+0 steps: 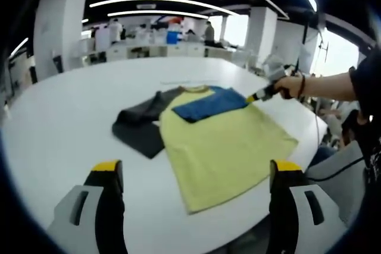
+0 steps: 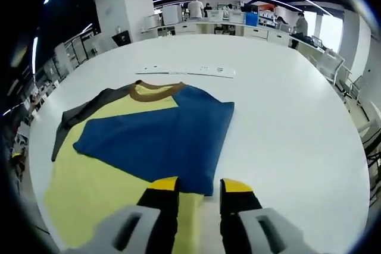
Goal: Fold the garment on the visible template until the final outline fits inside the template.
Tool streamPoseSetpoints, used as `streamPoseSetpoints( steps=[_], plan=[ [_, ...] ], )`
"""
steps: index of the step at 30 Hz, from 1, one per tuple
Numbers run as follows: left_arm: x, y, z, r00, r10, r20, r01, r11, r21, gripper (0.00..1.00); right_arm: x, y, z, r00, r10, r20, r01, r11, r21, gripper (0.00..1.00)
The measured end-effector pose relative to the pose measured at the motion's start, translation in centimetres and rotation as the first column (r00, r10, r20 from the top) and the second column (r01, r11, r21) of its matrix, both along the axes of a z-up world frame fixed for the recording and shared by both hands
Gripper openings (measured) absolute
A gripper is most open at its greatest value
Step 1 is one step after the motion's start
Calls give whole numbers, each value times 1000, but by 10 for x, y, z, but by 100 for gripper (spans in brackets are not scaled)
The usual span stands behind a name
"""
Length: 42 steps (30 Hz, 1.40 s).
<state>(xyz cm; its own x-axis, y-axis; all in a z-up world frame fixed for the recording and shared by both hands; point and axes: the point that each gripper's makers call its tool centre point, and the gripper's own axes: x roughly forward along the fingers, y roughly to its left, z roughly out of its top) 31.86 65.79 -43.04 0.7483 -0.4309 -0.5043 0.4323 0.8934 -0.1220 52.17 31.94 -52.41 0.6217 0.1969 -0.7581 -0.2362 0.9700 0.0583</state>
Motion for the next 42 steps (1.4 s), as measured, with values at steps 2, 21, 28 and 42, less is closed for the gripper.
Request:
streamPoseSetpoints(
  steps=[2, 21, 28, 42],
  plan=[
    [0, -1, 1, 1000, -3, 0, 3, 1000, 4, 99, -1, -1, -3, 1000, -10, -5, 10, 1000, 25, 15],
    [15, -6, 5, 1000, -17, 8, 17, 1000, 21, 98, 3, 0, -13, 1000, -12, 6, 12, 999, 37, 11],
    [20, -7, 5, 1000, -25, 5, 25, 999, 23, 98, 4, 2, -13, 1000, -18, 16, 17, 999, 37, 9],
    [30, -10, 5, 999, -48, 2, 48, 998, 31, 97, 1, 5, -14, 999, 29, 13, -30, 999, 41, 1]
  ],
)
